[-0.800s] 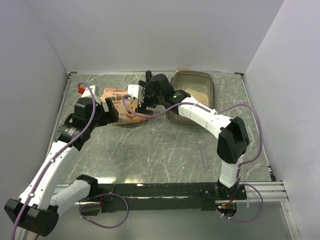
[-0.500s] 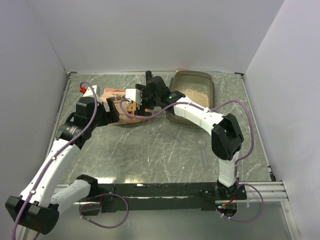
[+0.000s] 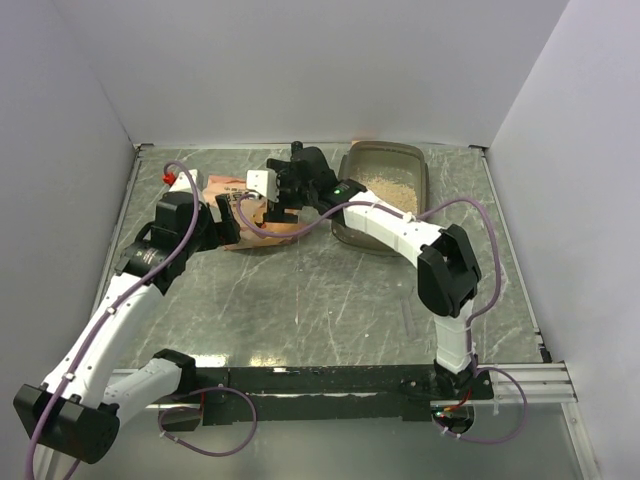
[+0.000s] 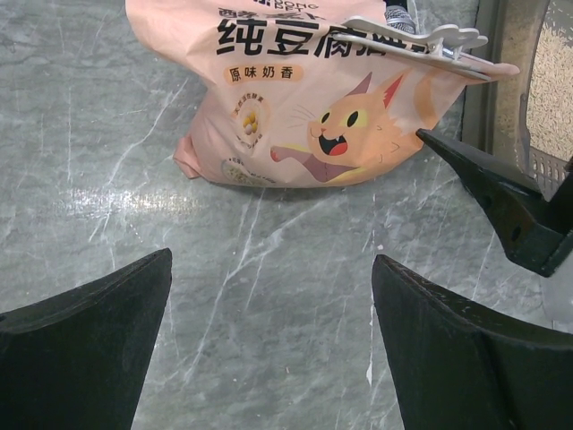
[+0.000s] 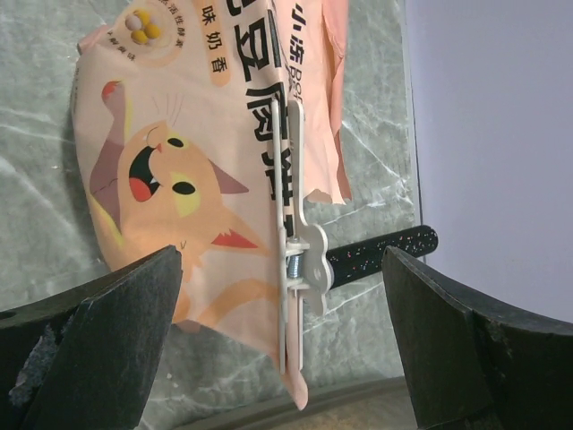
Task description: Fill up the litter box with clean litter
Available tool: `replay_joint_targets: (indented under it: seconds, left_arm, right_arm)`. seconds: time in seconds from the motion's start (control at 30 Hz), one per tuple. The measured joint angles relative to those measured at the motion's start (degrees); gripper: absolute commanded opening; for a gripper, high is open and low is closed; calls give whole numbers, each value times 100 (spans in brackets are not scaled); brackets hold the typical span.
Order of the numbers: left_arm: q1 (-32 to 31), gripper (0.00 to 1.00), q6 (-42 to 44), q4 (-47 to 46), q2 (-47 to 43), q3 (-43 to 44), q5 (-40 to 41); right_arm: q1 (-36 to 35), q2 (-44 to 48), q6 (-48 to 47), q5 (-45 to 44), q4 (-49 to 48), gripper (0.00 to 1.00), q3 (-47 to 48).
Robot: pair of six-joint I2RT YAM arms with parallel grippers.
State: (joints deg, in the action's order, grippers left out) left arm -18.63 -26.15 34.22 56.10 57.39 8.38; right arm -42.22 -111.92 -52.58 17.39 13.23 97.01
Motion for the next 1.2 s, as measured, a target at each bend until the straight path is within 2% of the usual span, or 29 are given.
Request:
replay_joint_targets:
  seconds: [0.13,0.23,0.33,0.37,0.43,0.53,0.6,0.67,1.03,1.2]
  left_arm:
    - [0,97,0,-57,68,0,-17]
    - [0,97,11,-57,136,0,-24]
    - [0,97,26,-59,195,0,-42]
    - [0,97,37,-57,205,0,-48]
    - [0,97,46,-59,225,0,-59]
    - [0,97,50,-59,234,0,-59]
    - [0,97,50,-59,243,0,-59]
    - [0,97,52,-59,262,0,-59]
    - [0,97,55,-55,264,0,-59]
    - [0,97,55,-57,254,0,-57]
  right_arm:
    - [22,-188,-11,-4,4,94,153]
    - [48,-271,-24,-2,37,86,168]
    - [94,-278,-37,11,160,67,186]
    - [114,-282,-39,17,234,53,240]
    - [160,-321,-48,33,358,38,398]
    - [223,-361,-2,74,481,21,584]
    - [256,-361,26,133,522,14,586]
    - [273,-361,44,157,551,0,586]
    - [289,-367,120,282,702,0,605]
    - [289,-140,258,118,562,0,332]
